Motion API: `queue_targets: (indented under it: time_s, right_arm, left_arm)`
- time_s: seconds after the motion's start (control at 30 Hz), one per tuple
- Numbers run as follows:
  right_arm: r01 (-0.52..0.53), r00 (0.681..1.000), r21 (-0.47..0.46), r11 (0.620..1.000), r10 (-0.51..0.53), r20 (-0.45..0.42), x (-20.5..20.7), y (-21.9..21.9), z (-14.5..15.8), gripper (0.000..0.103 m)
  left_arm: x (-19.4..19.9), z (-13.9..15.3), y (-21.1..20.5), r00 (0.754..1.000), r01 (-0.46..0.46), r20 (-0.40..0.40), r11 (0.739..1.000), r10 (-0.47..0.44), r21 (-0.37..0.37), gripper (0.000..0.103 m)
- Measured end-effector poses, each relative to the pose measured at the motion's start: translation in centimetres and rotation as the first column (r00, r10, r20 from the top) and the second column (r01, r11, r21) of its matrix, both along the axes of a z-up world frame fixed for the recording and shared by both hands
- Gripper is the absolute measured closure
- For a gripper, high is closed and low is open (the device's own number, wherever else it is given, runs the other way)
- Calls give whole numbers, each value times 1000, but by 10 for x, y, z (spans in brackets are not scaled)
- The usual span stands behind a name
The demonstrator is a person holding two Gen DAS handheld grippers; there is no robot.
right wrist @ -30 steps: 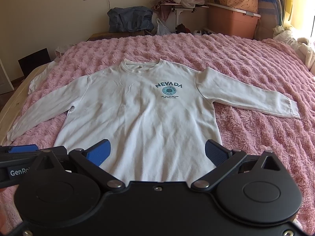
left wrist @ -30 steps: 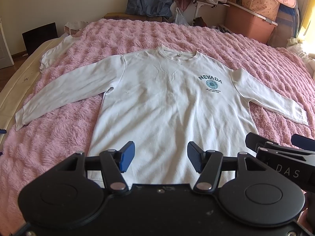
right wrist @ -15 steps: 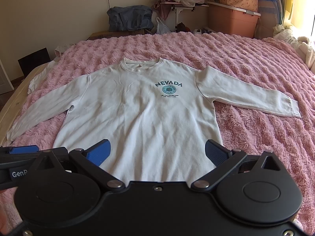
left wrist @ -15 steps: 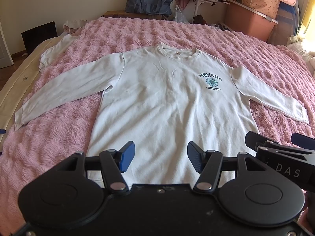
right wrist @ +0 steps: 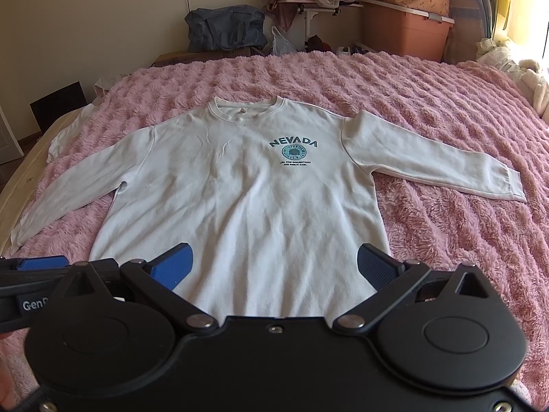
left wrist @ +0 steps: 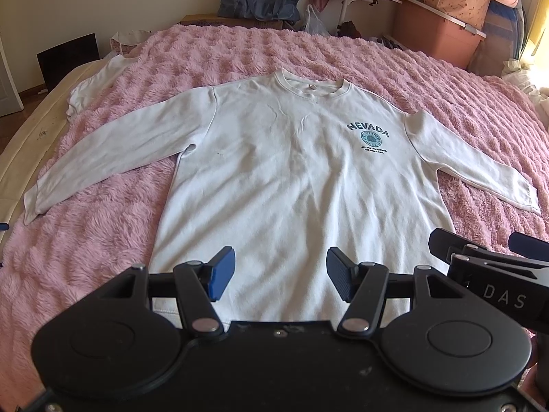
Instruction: Fold small clothes
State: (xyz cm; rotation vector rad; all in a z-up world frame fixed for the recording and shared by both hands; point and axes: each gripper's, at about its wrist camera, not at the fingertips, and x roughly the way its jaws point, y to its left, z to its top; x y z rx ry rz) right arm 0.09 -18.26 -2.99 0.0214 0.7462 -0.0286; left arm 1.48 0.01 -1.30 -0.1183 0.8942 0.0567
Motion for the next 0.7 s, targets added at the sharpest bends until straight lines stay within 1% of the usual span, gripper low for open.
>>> queue_targets:
  time_s: [0.57, 0.63, 0.7]
  right_arm:
    - [1, 1000, 4, 1000, -1, 2, 0, -1, 0, 0]
    - [7, 1000, 23, 1000, -7, 21, 1, -8, -1, 0]
    - [10, 998, 65, 998, -14, 61, 0, -23, -1, 0]
  left_arm:
    - [4, -4, -2, 1000, 10, -2, 1000, -10, 1, 41]
    - [8, -6, -3, 1000, 30, -1, 1000, -30, -3, 41]
    - [13, -7, -4, 998, 56, 4, 998, -56, -12, 40]
